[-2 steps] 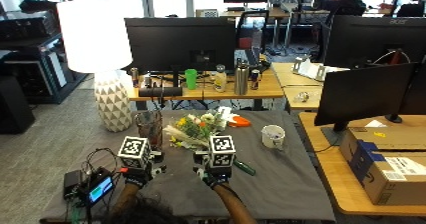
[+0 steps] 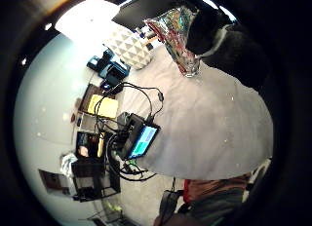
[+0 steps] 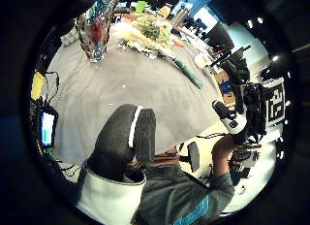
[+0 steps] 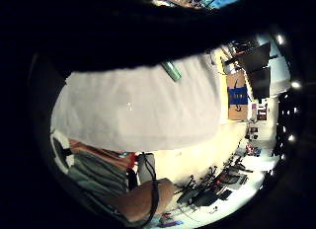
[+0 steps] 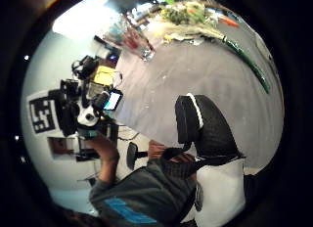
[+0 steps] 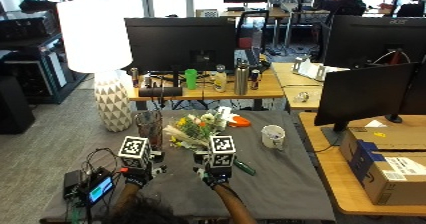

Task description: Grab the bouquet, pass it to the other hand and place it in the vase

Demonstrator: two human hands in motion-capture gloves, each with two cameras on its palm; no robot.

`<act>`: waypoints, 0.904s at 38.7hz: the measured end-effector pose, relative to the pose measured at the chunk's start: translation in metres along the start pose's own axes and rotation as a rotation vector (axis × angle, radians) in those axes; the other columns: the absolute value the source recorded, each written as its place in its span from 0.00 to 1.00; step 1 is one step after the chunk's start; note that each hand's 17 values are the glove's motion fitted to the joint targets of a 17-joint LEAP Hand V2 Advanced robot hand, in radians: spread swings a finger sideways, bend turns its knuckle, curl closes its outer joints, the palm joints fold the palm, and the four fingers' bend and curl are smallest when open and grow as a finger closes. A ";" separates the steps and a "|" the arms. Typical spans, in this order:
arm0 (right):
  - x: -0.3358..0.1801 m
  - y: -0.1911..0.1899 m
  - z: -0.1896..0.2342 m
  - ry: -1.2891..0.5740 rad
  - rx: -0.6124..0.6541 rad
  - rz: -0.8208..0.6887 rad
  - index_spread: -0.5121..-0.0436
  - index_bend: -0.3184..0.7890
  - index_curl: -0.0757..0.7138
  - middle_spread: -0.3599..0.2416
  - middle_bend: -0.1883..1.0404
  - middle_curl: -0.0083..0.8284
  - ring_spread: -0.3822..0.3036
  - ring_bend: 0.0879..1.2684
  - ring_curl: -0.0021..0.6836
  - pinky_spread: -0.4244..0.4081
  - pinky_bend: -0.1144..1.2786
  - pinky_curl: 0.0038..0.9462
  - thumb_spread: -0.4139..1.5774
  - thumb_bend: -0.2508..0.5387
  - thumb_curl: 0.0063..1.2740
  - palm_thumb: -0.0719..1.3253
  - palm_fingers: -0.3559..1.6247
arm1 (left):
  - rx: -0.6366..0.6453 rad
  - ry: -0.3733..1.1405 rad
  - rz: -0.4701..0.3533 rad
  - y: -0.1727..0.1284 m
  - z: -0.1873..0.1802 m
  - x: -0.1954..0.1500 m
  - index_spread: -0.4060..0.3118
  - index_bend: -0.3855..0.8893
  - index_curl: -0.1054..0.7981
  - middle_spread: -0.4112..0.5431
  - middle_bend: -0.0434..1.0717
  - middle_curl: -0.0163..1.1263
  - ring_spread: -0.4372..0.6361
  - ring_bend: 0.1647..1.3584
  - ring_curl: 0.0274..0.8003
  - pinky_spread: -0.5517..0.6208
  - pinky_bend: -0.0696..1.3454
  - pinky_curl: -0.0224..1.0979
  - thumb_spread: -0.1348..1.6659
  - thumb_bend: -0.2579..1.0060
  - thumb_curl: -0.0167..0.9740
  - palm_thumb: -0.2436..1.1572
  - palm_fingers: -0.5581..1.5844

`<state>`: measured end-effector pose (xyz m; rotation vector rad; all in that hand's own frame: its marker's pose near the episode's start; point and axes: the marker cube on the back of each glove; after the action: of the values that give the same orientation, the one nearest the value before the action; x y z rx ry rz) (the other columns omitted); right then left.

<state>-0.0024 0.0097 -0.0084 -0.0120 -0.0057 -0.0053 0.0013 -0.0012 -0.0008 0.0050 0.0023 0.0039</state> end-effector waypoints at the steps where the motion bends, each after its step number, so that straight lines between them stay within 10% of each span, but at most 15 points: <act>1: 0.000 0.002 -0.001 -0.001 -0.003 0.000 0.63 0.40 0.17 0.69 0.36 0.12 0.74 0.12 0.09 0.75 0.42 0.14 0.50 0.70 0.08 0.38 0.34 | 0.004 0.002 0.003 -0.001 0.000 0.000 0.53 0.35 0.15 0.42 0.28 0.12 0.45 0.32 0.17 0.62 0.34 0.14 0.38 0.27 0.08 0.30 0.53; 12: -0.005 0.008 -0.008 -0.016 0.010 -0.015 0.41 0.41 0.26 0.73 0.38 0.23 0.85 0.14 0.19 0.88 0.45 0.25 0.72 0.69 0.13 0.42 0.31 | 0.020 -0.001 0.009 0.004 -0.009 0.007 0.51 0.38 0.22 0.41 0.29 0.23 0.48 0.38 0.30 0.71 0.36 0.24 0.58 0.23 0.16 0.31 0.50; 35: 0.157 -0.067 0.030 -0.047 0.126 0.192 0.34 0.39 0.32 0.76 0.32 0.33 0.90 0.19 0.31 0.92 0.52 0.35 0.79 0.53 0.20 0.47 0.24 | 0.028 0.020 0.012 0.002 0.008 0.010 0.50 0.38 0.29 0.41 0.28 0.31 0.48 0.40 0.36 0.75 0.36 0.30 0.66 0.19 0.25 0.32 0.48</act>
<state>0.1543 -0.0573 0.0232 0.1130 -0.0515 0.1871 0.0115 0.0005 0.0073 0.0328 0.0220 0.0159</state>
